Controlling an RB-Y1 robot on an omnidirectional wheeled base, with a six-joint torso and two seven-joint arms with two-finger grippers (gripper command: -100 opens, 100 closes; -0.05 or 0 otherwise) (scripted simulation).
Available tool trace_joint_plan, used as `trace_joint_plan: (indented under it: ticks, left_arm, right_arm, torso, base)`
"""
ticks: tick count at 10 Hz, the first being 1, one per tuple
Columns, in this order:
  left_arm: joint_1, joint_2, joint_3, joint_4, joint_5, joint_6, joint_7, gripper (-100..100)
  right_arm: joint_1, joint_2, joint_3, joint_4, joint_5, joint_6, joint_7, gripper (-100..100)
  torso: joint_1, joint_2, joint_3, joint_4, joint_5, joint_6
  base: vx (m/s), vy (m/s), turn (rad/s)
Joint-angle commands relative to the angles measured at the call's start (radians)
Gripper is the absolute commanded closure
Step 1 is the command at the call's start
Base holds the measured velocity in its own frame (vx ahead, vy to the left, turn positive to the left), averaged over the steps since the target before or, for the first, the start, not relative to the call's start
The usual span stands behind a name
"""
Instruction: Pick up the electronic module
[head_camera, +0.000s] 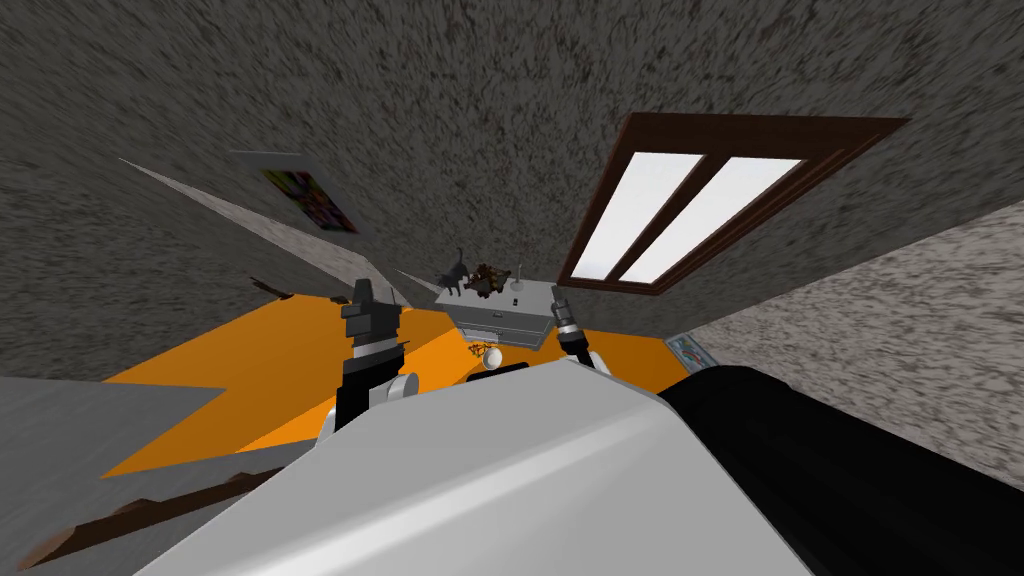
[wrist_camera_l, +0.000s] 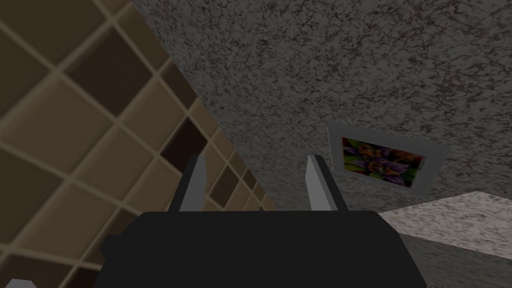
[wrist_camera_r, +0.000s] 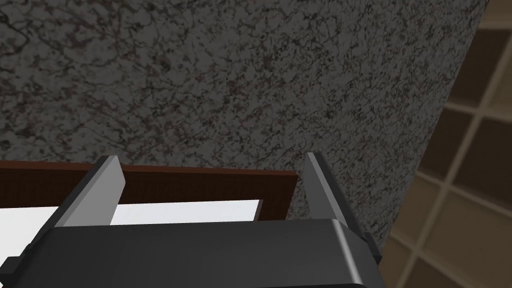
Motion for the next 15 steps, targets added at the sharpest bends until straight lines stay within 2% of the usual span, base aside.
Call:
trace_joint_plan:
  ticks: [1, 3, 4, 5, 6, 7, 8, 9, 10, 11, 12, 13, 14, 15]
  left_arm:
    - [0.000, 0.000, 0.000, 0.000, 0.000, 0.000, 0.000, 0]
    - [0.000, 0.000, 0.000, 0.000, 0.000, 0.000, 0.000, 0]
    - [0.000, 0.000, 0.000, 0.000, 0.000, 0.000, 0.000, 0]
    - [0.000, 0.000, 0.000, 0.000, 0.000, 0.000, 0.000, 0]
    - [0.000, 0.000, 0.000, 0.000, 0.000, 0.000, 0.000, 0]
    - [0.000, 0.000, 0.000, 0.000, 0.000, 0.000, 0.000, 0]
    - [0.000, 0.000, 0.000, 0.000, 0.000, 0.000, 0.000, 0]
    - [0.000, 0.000, 0.000, 0.000, 0.000, 0.000, 0.000, 0]
    - [0.000, 0.000, 0.000, 0.000, 0.000, 0.000, 0.000, 0]
    - [0.000, 0.000, 0.000, 0.000, 0.000, 0.000, 0.000, 0]
    - [0.000, 0.000, 0.000, 0.000, 0.000, 0.000, 0.000, 0]
    - [0.000, 0.000, 0.000, 0.000, 0.000, 0.000, 0.000, 0]
    - [0.000, 0.000, 0.000, 0.000, 0.000, 0.000, 0.000, 0]
    - [0.000, 0.000, 0.000, 0.000, 0.000, 0.000, 0.000, 0]
  right_arm:
    - [0.009, -0.040, 0.011, 0.048, 0.024, -0.010, -0.008, -100]
    - [0.024, -0.101, 0.038, 0.114, 0.069, -0.025, -0.015, -100]
    - [0.024, -0.103, 0.038, 0.131, 0.069, -0.025, -0.015, -100]
    - [0.030, -0.136, 0.054, 0.160, 0.093, -0.034, -0.018, -100]
    - [0.030, -0.136, 0.054, 0.177, 0.093, -0.034, -0.018, -100]
    - [0.035, -0.169, 0.071, 0.216, 0.117, -0.043, -0.019, -100]
    - [0.035, -0.169, 0.071, 0.224, 0.117, -0.043, -0.019, -100]
    - [0.038, -0.204, 0.090, 0.249, 0.141, -0.052, -0.020, -100]
    - [0.038, -0.204, 0.090, 0.274, 0.141, -0.052, -0.020, -100]
    - [0.040, -0.239, 0.110, 0.308, 0.165, -0.061, -0.019, -100]
    - [0.040, -0.239, 0.110, 0.325, 0.165, -0.061, -0.019, -100]
    - [0.040, -0.276, 0.131, 0.357, 0.188, -0.070, -0.017, -100]
    - [0.040, -0.276, 0.131, 0.379, 0.188, -0.070, -0.017, -100]
    - [0.040, -0.313, 0.154, 0.403, 0.211, -0.080, -0.014, -100]
  torso:
    - [0.000, 0.000, 0.000, 0.000, 0.000, 0.000]
    - [0.000, -0.001, 0.000, 0.000, 0.000, 0.000]
    - [0.002, 0.000, 0.000, 0.000, 0.000, 0.000]
    - [-0.001, -0.001, 0.000, 0.000, 0.000, 0.000]
    - [-0.004, -0.002, -0.001, 0.000, -0.001, 0.000]
    - [-0.005, -0.003, -0.002, -0.001, -0.001, 0.000]
    - [-0.003, -0.003, -0.002, -0.001, -0.001, 0.000]
    - [-0.004, -0.003, -0.001, -0.001, -0.001, 0.000]
    - [-0.003, -0.003, -0.002, -0.001, -0.001, 0.000]
    - [-0.002, -0.002, -0.001, 0.000, 0.000, 0.000]
    - [0.000, -0.003, -0.002, -0.001, 0.000, 0.000]
    - [-0.002, -0.004, -0.002, -0.001, 0.000, 0.000]
    - [-0.001, -0.004, -0.002, -0.001, 0.000, 0.000]
    - [-0.003, -0.002, -0.002, -0.001, 0.000, 0.000]
  base:
    - [-0.034, 0.132, 0.062]
    - [-0.052, 0.175, 0.116]
    - [-0.038, 0.128, 0.053]
    - [-0.019, 0.091, 0.104]
    - [-0.003, 0.072, 0.063]
    - [-0.006, 0.122, 0.131]
    - [-0.013, 0.101, 0.041]
    - [-0.009, 0.114, 0.102]
    - [-0.020, 0.136, 0.069]
    - [0.001, 0.160, 0.145]
    - [0.018, 0.128, 0.056]
    - [0.009, 0.140, 0.137]
    - [-0.011, 0.110, 0.066]
    - [0.021, 0.089, 0.147]
